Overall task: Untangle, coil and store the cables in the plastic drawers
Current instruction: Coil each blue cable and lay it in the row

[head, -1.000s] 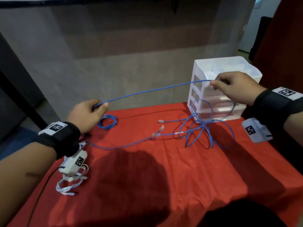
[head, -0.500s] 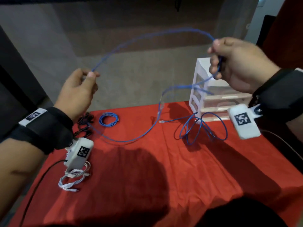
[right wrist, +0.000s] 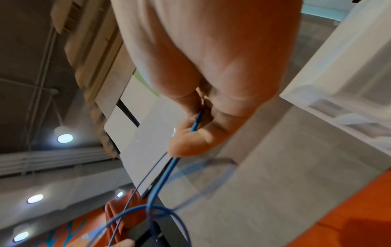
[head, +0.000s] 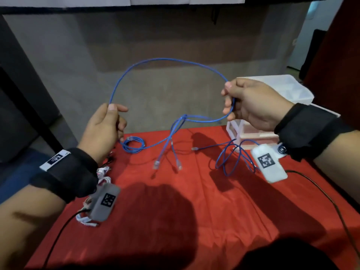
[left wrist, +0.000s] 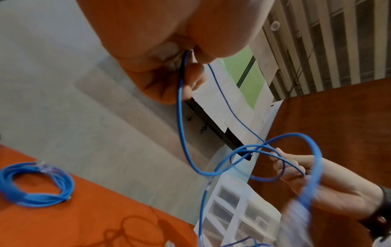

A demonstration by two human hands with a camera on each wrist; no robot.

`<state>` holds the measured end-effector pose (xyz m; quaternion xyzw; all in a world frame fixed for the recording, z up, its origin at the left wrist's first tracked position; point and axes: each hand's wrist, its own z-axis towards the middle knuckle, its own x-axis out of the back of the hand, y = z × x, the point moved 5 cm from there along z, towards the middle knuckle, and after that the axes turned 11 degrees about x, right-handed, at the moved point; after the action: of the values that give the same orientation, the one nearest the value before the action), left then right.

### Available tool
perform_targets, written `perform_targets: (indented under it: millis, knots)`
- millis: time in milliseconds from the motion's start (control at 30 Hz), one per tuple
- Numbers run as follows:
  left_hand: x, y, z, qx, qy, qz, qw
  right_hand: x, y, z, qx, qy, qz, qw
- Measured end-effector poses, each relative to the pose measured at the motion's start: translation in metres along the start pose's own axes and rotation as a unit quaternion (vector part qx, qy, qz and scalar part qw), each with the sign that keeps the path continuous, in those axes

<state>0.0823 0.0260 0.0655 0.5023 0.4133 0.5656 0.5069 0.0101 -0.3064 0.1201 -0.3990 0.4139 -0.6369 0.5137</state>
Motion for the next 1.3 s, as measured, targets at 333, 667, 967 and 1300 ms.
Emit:
perform_targets:
  millis: [333,667,967,1300]
  knots:
    - [-0.009,-0.05,-0.042,0.119,-0.09,-0.004,0.989,-0.015,0.066,-0.036,-0.103,0.039,0.083,0.99]
    - [-0.06,-0.032,-0.106,-0.176,-0.032,0.162,0.97,-0.059,0.071,-0.05,-0.111,0.043,0.162,0.98]
    - [-0.097,-0.043,-0.072,-0.004,-0.208,0.098,0.973,-0.063,0.05,-0.052,-0.093,0.026,0.173,0.98]
    - [-0.068,-0.056,-0.048,0.119,-0.229,0.07,0.964,-0.01,0.044,-0.037,-0.061,0.076,0.098,0.99]
